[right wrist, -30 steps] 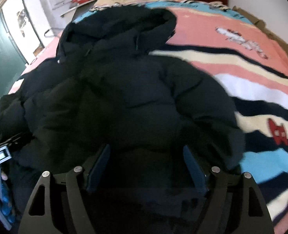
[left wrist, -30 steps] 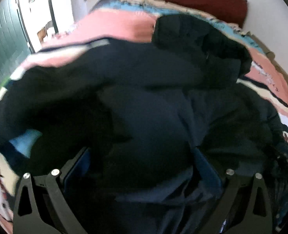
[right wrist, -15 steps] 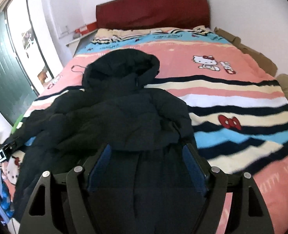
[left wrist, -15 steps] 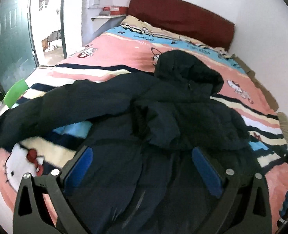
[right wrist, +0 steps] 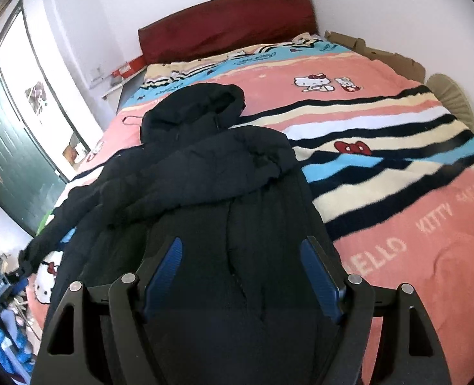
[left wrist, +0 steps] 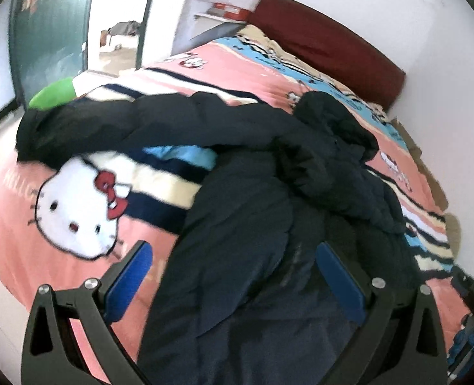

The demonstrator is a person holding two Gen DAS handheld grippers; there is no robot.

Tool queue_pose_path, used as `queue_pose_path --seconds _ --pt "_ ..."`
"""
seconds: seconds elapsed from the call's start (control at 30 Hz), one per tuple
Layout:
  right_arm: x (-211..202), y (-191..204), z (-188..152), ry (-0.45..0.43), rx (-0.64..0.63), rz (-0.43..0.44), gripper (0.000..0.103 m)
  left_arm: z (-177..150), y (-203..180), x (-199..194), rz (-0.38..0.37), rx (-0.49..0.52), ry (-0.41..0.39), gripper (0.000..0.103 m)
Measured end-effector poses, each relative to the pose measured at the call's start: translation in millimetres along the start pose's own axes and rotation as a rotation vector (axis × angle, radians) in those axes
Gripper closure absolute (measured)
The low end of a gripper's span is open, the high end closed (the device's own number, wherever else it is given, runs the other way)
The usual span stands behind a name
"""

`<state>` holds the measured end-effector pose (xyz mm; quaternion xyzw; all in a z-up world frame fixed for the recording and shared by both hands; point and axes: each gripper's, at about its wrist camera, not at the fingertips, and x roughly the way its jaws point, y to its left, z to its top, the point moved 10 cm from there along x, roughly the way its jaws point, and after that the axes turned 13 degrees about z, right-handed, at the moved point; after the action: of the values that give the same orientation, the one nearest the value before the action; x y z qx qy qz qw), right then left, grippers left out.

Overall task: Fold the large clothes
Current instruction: 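Grasp the other jacket sleeve cuff with the left gripper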

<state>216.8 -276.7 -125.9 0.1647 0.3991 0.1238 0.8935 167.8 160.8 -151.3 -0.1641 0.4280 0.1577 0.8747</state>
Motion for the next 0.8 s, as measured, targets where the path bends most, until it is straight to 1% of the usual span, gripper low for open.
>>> queue_pose_path --seconds 0.2,0.3,0.37,0.53,0.6,0.67,0.8 --pt "-10.2 -7.3 -19.0 0.007 0.015 -0.016 0.027 -12.4 44.5 1.4 0.015 -0.094 -0.004 0.000" --pt "-13.5 -9.1 -29.4 0.015 0.018 -0.025 0.027 -15.5 67.1 -2.8 0.000 -0.156 -0.032 0.000" --pt "-15.3 -11.5 -33.0 0.018 0.019 -0.030 0.027 -17.0 81.4 -5.7 0.006 -0.181 -0.054 0.000" --pt "-18.3 -16.4 -40.1 0.015 0.030 -0.035 0.026 -21.0 121.2 -3.6 0.012 -0.243 -0.062 0.000" --pt "-17.5 -17.9 -42.3 0.019 0.029 -0.039 0.026 -20.9 142.3 -0.1 0.007 -0.292 -0.053 0.000" --pt "-16.7 -18.5 -44.4 0.022 0.028 -0.040 0.026 -19.7 159.0 2.8 -0.013 -0.340 -0.044 0.000" --pt "-12.9 -19.8 -48.6 0.032 0.030 -0.038 0.026 -9.8 196.6 10.9 -0.048 -0.458 -0.038 0.000"
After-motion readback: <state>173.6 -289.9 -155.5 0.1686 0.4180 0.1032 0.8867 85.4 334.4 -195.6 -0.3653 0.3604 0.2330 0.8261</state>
